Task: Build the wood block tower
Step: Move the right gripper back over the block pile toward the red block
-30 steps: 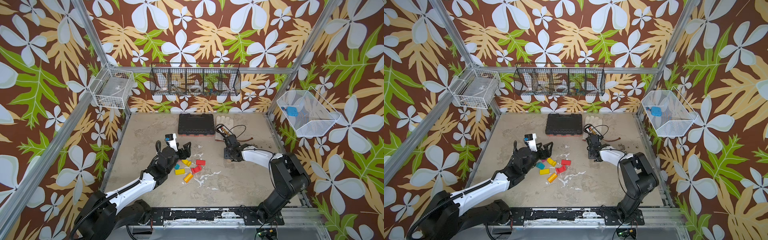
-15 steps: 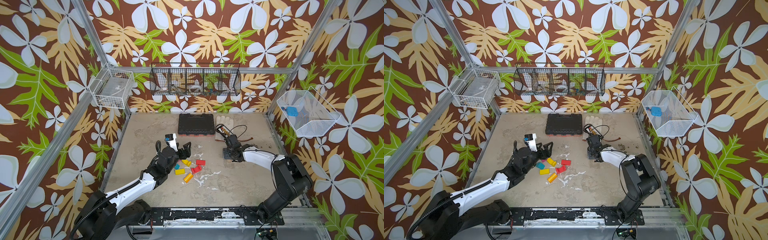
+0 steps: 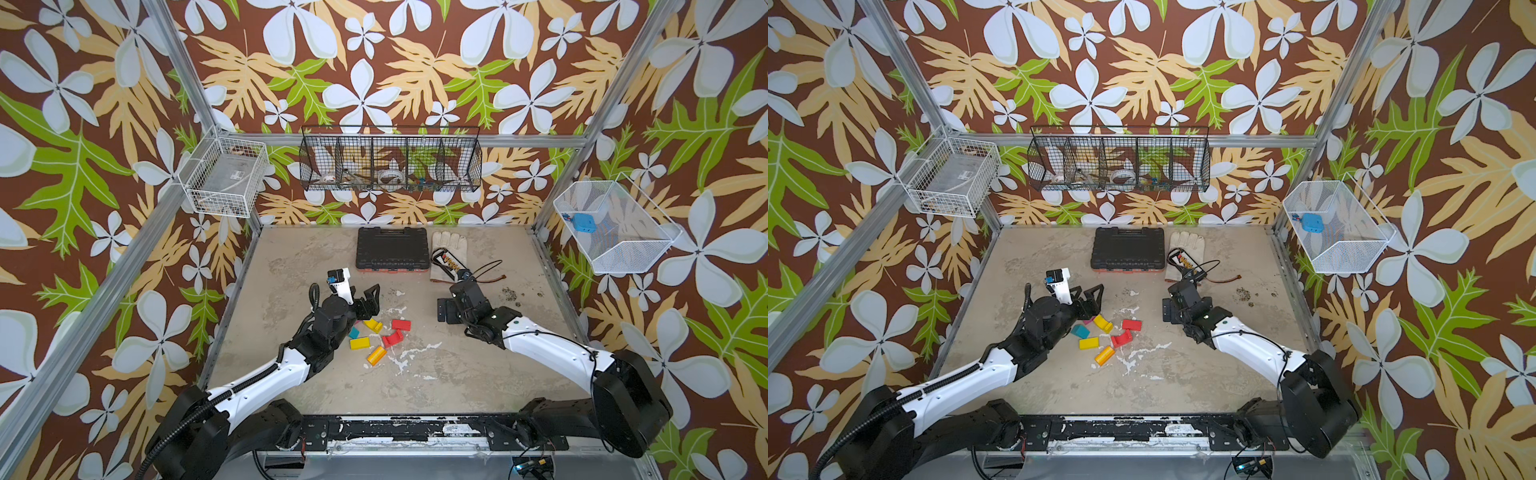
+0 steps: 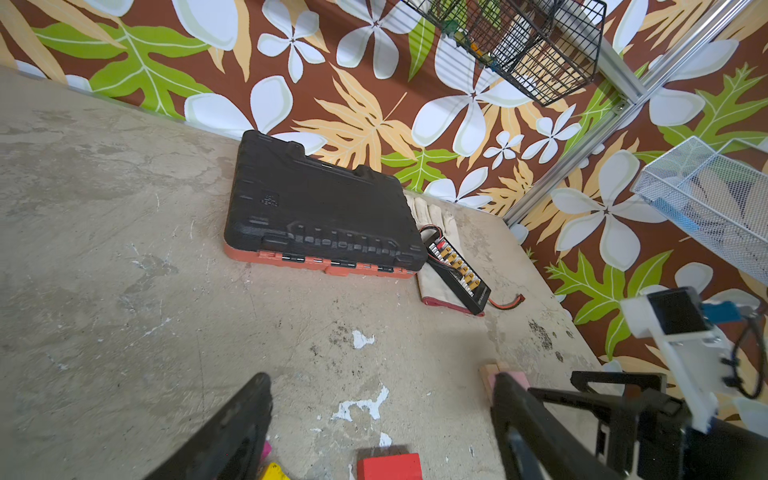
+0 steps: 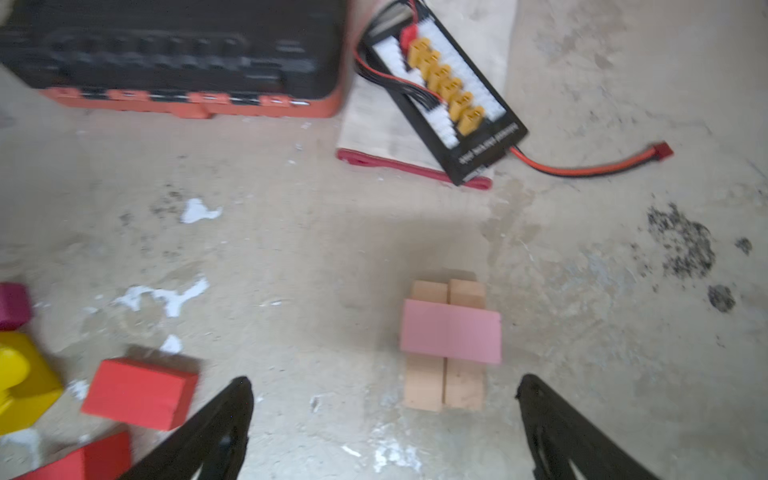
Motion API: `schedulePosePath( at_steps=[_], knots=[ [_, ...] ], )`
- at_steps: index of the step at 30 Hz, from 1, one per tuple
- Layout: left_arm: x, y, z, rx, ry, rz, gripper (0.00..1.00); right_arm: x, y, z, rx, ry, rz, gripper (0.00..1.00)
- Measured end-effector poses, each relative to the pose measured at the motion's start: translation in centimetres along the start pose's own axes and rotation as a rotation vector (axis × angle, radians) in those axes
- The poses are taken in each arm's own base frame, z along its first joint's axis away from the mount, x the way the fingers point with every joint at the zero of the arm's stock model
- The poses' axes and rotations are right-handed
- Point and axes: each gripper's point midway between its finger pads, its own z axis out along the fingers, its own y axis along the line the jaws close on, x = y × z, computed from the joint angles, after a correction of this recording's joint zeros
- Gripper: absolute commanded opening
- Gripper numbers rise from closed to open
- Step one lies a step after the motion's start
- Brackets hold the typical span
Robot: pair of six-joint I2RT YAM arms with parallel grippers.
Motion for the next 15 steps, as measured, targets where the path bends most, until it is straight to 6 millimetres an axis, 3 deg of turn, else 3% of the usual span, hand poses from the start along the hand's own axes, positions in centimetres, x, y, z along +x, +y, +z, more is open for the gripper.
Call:
schedulePosePath(
  at_steps=[4,9,15],
  knots=[
    [-0.4,0.5,-0.5,-0.018,-0.023,-0.007,0.84,0.5,3.6,0.1,-0.065,-0.010,-0.087,0.97],
    [-1.2,1.4,-1.3,-0.059,-0.071,-0.027,0.84,2.0,8.2,1.8,-0.122,0.040,-0.198,0.92],
    [-2.0,2.3,-2.2,-0.097,-0.120,-0.038,0.85,3.9,10.3,4.3,-0.139,0.133,-0.249,0.89]
  ],
)
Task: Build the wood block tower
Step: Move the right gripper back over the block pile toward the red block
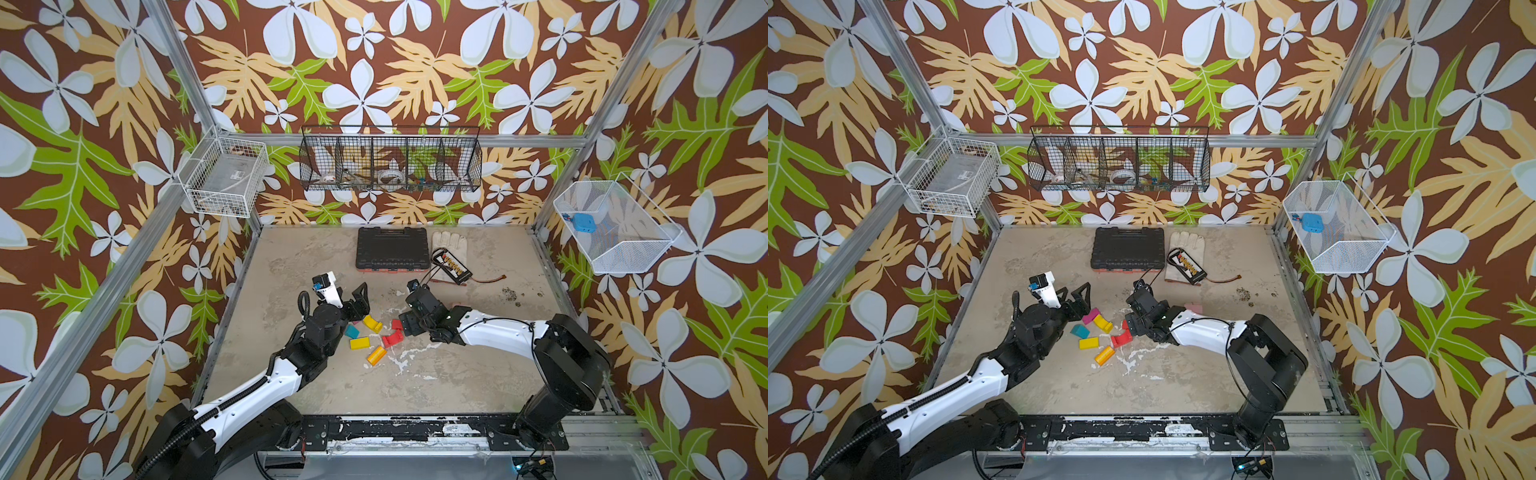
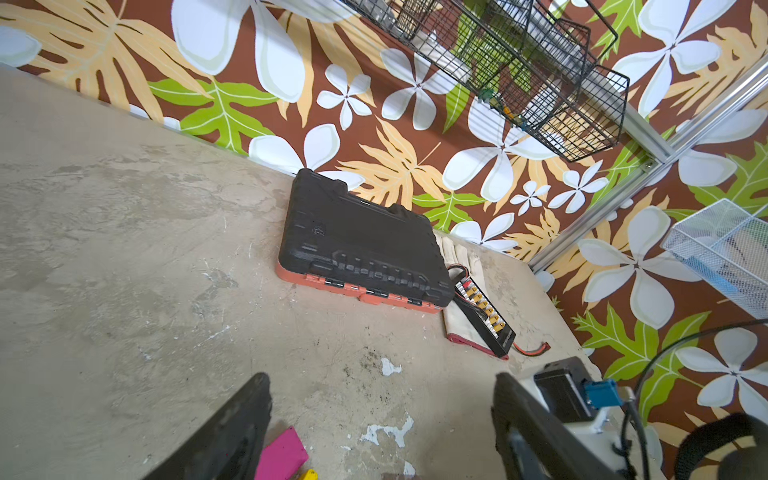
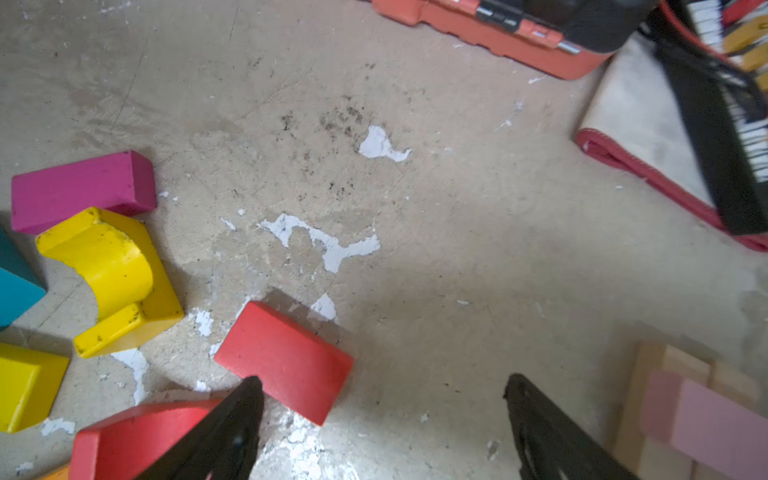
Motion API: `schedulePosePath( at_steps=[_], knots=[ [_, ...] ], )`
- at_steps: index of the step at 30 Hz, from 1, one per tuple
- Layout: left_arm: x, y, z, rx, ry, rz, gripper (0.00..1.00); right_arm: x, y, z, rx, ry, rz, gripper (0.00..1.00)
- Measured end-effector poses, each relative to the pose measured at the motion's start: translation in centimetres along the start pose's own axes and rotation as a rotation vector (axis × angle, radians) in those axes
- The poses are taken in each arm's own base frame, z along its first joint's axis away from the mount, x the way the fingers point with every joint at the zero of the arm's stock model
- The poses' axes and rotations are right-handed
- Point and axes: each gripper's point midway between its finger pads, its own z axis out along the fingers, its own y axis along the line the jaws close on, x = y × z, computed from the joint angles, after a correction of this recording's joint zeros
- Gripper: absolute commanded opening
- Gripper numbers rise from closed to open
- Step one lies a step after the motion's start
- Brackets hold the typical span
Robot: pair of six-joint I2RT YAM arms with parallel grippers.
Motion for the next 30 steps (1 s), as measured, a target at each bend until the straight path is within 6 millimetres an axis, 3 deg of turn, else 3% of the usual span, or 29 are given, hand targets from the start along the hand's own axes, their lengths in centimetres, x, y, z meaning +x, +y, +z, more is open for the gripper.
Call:
schedulePosePath(
  at_steps=[13,18,20,24,30],
  knots=[
    [-0.2,0.7,-0.5,-0.017,-0.023,-0.008,0.86,1.1,2.4,2.6,-0.052,0.092,-0.024,0.89],
    [-0.2,0.7,-0.5,-0.017,-0.024,-0.012,0.86,0.5,3.6,3.7,-0.071,0.099,-0.019,0.89],
    [-0.2,0.7,-0.5,-0.018,-0.022,-0.015,0.86,1.2,3.8,4.4,-0.065,0.133,-0.029,0.90],
    [0.0,0.7,-0.4,-0.021,-0.018,-0.020,0.87,0.2,5.2,5.4,-0.067,0.113,-0.037,0.85],
    [-0.1,0.7,-0.4,-0.020,-0.020,-0.024,0.87,0.2,5.1,5.5,-0.049,0.114,-0.021,0.79]
  ],
)
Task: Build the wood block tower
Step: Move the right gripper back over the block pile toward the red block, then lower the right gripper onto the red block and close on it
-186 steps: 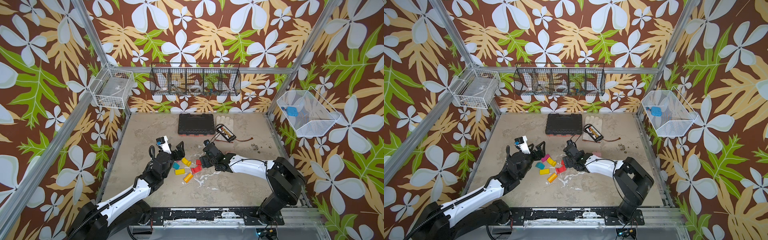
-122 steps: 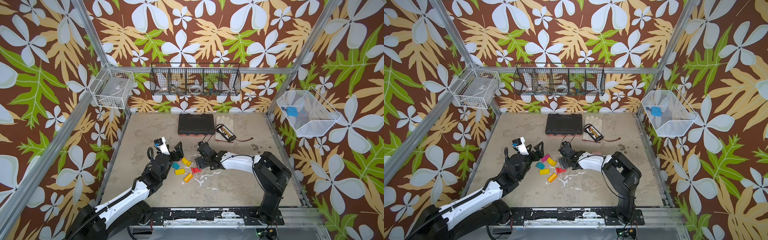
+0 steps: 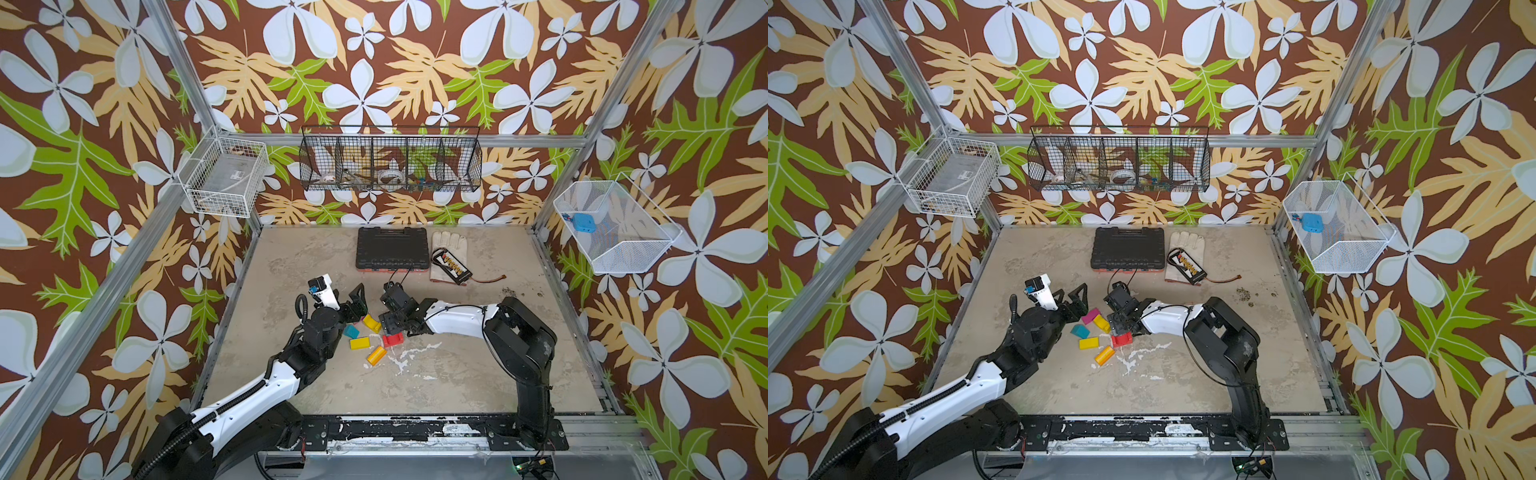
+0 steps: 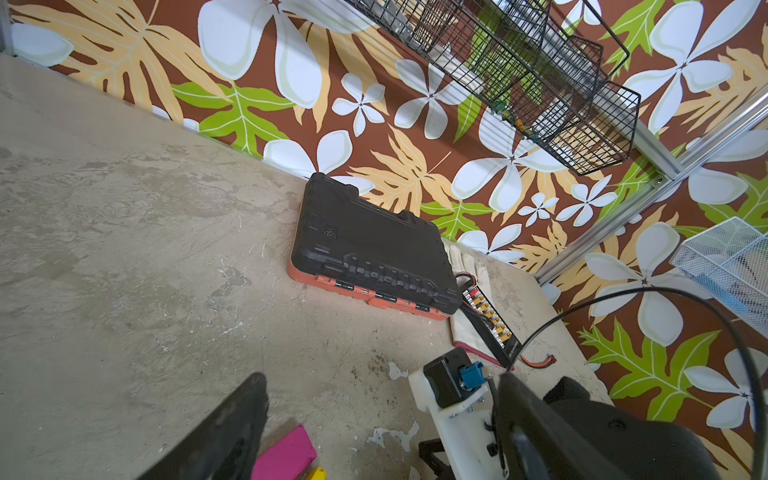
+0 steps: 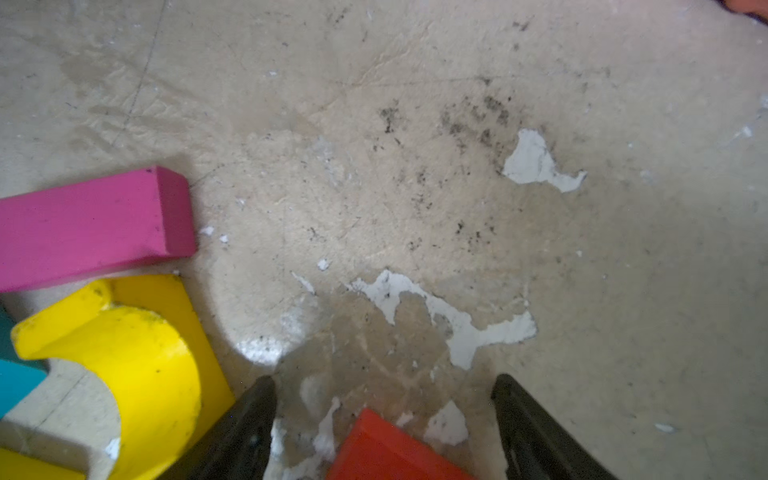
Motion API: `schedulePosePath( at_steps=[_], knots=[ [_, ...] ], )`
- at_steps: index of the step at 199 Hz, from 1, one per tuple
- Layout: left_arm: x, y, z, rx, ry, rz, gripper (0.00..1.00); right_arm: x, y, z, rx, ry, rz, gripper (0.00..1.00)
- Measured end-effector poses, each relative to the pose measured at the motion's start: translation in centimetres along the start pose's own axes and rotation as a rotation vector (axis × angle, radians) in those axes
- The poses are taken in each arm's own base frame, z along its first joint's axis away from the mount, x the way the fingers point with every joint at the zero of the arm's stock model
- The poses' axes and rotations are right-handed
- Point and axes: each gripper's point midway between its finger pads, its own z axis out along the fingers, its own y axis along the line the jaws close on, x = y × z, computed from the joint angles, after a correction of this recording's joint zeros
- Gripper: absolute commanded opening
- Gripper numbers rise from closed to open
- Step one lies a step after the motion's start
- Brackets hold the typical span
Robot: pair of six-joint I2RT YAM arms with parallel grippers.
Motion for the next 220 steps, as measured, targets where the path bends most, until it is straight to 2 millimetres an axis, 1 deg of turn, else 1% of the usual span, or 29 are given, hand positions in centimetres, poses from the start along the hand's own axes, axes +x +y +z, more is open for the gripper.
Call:
schedulePosePath(
  at_steps=[17,42,73,111,128,165,194,220],
  knots=[
    [-0.2,-0.1,-0.1,0.004,-0.005,-0.003,0.87,0.1,-0.4,-0.1,0.017,-0.003,0.013,0.77],
    [-0.4,-0.1,-0.2,0.007,-0.010,-0.006,0.87,0.4,-1.3,-0.4,0.054,-0.004,0.033,0.77],
    [-0.4,-0.1,-0.2,0.007,-0.010,-0.006,0.87,1.4,-2.7,-1.3,0.110,0.011,0.044,0.78],
    [-0.3,-0.1,-0.2,0.007,-0.010,-0.006,0.87,1.9,-3.6,-1.8,0.147,0.020,0.042,0.78],
    [-0.3,-0.1,-0.2,0.005,-0.008,-0.005,0.87,2.0,-3.7,-1.9,0.152,0.021,0.051,0.78],
    [-0.2,0.0,-0.1,0.002,-0.005,-0.003,0.87,2.2,-3.8,-1.9,0.154,0.025,0.057,0.71],
    [-0.1,0.0,-0.1,0.002,-0.005,-0.002,0.87,2.3,-3.8,-1.9,0.151,0.026,0.059,0.68],
    [-0.1,0.0,-0.1,0.002,-0.005,-0.002,0.87,2.3,-3.7,-1.8,0.140,0.029,0.064,0.63]
  ],
)
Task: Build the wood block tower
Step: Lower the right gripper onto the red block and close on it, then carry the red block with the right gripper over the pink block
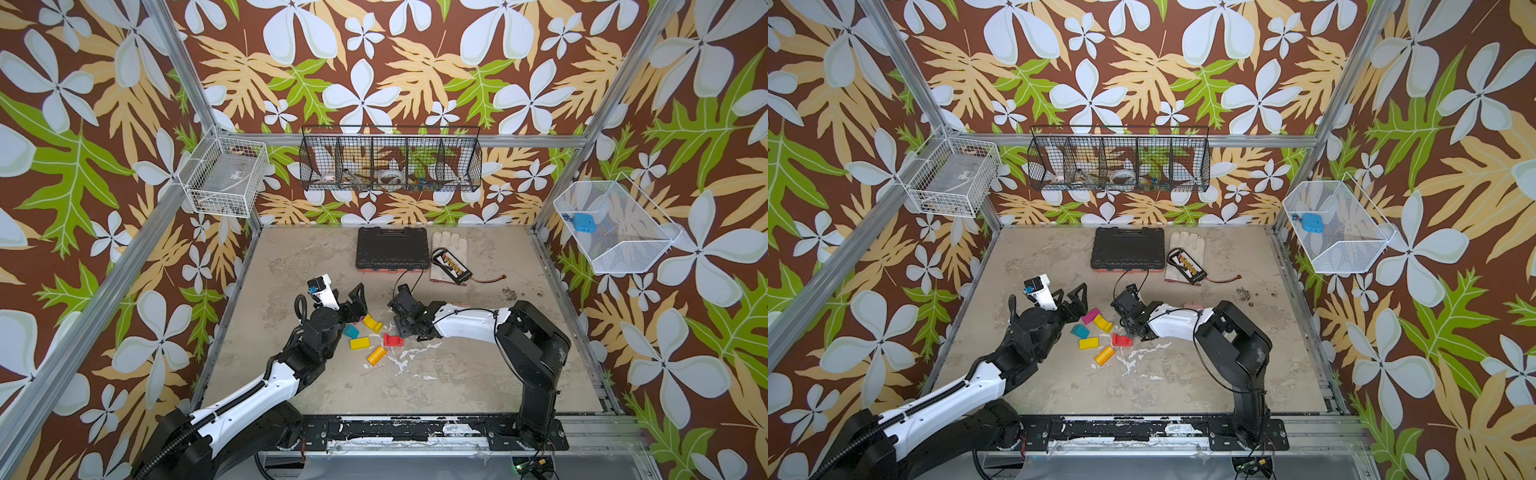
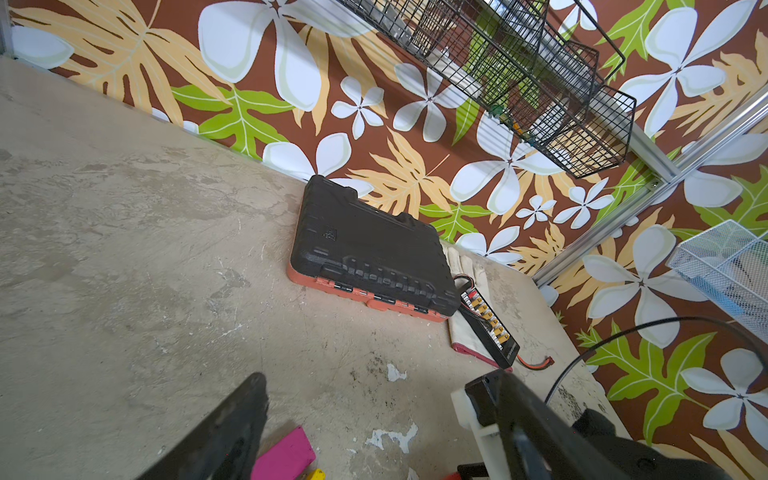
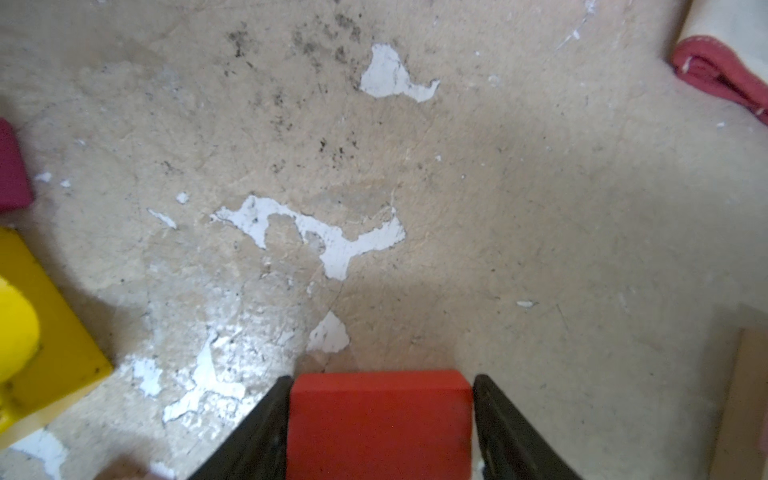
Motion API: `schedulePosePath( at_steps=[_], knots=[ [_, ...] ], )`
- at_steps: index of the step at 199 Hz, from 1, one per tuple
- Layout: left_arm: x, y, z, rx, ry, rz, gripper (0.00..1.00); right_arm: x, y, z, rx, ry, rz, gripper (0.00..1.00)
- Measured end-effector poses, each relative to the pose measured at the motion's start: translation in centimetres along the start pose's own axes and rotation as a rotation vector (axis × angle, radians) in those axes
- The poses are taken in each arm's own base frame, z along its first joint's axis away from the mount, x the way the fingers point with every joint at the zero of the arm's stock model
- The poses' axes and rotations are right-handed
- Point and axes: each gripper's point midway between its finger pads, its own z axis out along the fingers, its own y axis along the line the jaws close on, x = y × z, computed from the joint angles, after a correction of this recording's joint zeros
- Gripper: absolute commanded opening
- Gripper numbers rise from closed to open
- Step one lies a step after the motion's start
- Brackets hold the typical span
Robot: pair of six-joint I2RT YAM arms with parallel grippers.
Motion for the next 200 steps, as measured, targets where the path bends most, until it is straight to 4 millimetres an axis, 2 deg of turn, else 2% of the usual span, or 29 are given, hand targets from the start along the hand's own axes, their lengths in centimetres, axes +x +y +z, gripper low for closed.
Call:
schedulePosePath(
  at_steps=[69,108,125,174,200],
  knots=[
    [0.0,0.0,0.0,0.000,0.000,0.000,0.87,0.0,0.0,0.0,-0.012,-0.004,0.004,0.53],
    [0.0,-0.1,0.0,0.005,0.000,-0.001,0.88,0.5,-1.3,-0.4,0.003,0.011,0.023,0.49],
    [0.1,-0.3,0.1,0.017,0.002,-0.003,0.88,0.9,-2.7,-1.5,0.016,0.017,0.035,0.48],
    [1.2,-0.7,0.5,0.041,0.044,0.009,0.88,-0.6,-6.0,-5.1,0.058,-0.084,0.103,0.44],
    [1.2,-0.8,0.6,0.046,0.047,0.011,0.88,-0.8,-9.5,-6.7,0.111,-0.126,0.174,0.43]
  ],
)
